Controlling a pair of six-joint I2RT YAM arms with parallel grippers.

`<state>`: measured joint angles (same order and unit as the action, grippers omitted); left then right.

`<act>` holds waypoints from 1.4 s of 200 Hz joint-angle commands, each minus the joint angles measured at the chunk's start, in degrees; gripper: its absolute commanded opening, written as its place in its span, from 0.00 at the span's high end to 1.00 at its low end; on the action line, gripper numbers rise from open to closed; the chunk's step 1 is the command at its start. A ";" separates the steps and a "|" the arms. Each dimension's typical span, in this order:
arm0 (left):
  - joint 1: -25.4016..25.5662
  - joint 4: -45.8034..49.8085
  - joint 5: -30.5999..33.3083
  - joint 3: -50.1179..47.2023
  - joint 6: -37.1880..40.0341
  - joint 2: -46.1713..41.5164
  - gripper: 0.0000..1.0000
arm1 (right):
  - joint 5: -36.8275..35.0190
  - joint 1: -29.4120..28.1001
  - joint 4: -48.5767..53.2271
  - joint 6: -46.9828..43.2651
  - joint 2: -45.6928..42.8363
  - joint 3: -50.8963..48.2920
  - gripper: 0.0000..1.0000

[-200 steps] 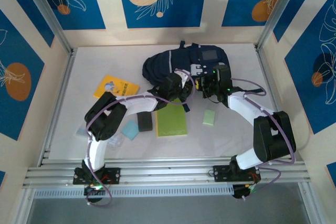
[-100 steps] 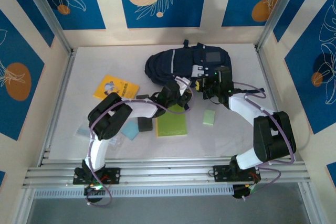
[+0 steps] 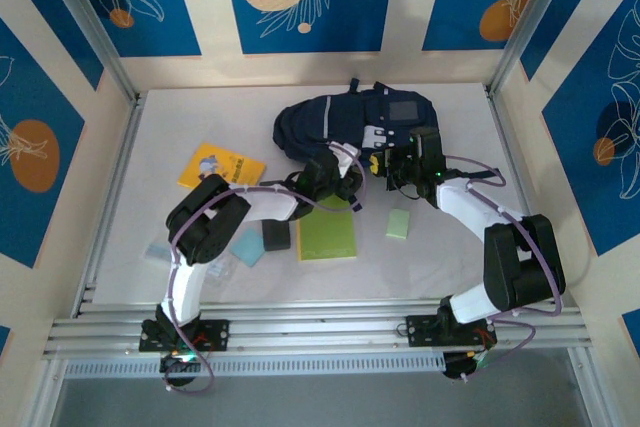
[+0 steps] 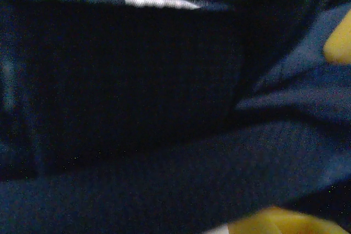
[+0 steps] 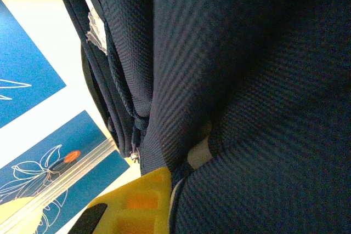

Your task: Pack books, pencil case, and school supplies into a backpack

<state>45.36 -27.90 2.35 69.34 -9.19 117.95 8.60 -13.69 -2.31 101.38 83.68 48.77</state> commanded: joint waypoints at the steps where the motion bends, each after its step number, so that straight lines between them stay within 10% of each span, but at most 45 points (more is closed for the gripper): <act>1: -1.06 -2.42 -3.48 3.63 -2.08 1.34 0.59 | 7.04 -1.17 -2.79 -0.74 -2.13 0.30 1.00; 31: -1.05 -0.87 -1.46 5.62 -2.30 2.74 1.00 | 7.69 -1.04 -3.42 -0.68 -2.03 -0.15 1.00; 208: -15.18 29.39 -14.42 -6.52 -6.62 -13.53 1.00 | 11.36 14.84 9.23 -36.38 6.60 10.60 1.00; 257: -12.13 38.68 -24.21 -0.55 -4.47 -16.61 1.00 | 13.09 16.00 14.63 -45.00 15.27 22.16 1.00; 280: -9.07 38.74 -25.70 3.19 -7.69 -16.14 1.00 | 15.50 15.47 18.81 -45.28 17.37 25.39 0.46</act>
<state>33.39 6.70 -17.91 68.16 -14.72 103.92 22.11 1.23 13.56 59.88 99.72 70.22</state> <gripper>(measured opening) 0.053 0.242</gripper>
